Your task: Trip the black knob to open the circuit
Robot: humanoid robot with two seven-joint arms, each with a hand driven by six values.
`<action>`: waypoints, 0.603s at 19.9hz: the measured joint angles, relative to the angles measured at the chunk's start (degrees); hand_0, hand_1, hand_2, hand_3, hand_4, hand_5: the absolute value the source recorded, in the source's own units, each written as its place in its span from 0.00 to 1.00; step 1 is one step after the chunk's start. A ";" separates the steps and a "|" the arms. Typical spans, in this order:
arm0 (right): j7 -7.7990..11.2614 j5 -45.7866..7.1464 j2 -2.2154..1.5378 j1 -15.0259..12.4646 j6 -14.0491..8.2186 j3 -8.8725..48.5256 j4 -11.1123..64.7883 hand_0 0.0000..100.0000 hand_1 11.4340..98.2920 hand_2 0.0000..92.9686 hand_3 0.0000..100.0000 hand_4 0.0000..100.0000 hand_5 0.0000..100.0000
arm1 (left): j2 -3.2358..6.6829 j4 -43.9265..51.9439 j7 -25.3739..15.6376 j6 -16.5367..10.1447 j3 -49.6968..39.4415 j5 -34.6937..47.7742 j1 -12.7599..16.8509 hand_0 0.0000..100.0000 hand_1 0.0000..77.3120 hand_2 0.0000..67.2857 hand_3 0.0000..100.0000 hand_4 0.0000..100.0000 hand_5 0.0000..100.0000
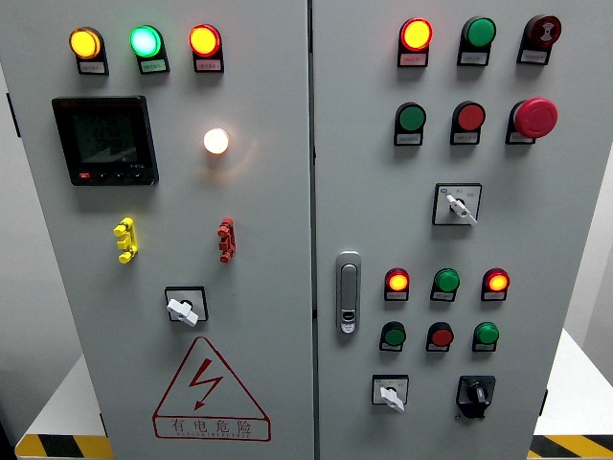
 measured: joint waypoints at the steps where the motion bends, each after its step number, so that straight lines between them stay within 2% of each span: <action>1: -0.05 -4.31 0.06 0.47 0.87 3.72 0.11 0.72 0.25 0.04 0.06 0.00 0.03 | 0.00 0.00 0.00 0.00 0.00 0.00 0.00 0.00 0.05 0.19 0.21 0.07 0.02; 3: -0.07 -9.96 0.10 1.01 1.60 8.27 1.40 0.72 0.25 0.04 0.06 0.00 0.03 | 0.00 0.01 0.00 0.00 0.00 0.00 0.00 0.00 0.05 0.19 0.21 0.07 0.02; 6: -0.07 -14.74 0.11 1.30 2.30 14.75 6.09 0.72 0.25 0.04 0.07 0.00 0.04 | 0.00 -0.02 0.00 0.00 0.00 0.00 0.00 0.00 0.04 0.19 0.21 0.07 0.02; 8: 0.28 -18.52 0.11 1.41 2.43 17.02 10.72 0.71 0.26 0.04 0.08 0.00 0.07 | 0.00 -0.03 0.00 0.00 -0.01 0.00 -0.01 0.00 0.04 0.19 0.21 0.07 0.02; 10: 0.67 -19.69 0.11 1.39 2.47 18.71 16.42 0.71 0.27 0.04 0.10 0.02 0.10 | 0.00 -0.04 0.00 0.00 -0.01 0.00 0.01 0.00 0.04 0.19 0.21 0.07 0.02; 12: 1.63 -19.44 0.15 1.28 2.16 19.50 22.80 0.71 0.28 0.04 0.15 0.07 0.18 | 0.00 -0.04 -0.01 0.00 -0.03 0.00 0.00 0.00 0.05 0.19 0.21 0.07 0.02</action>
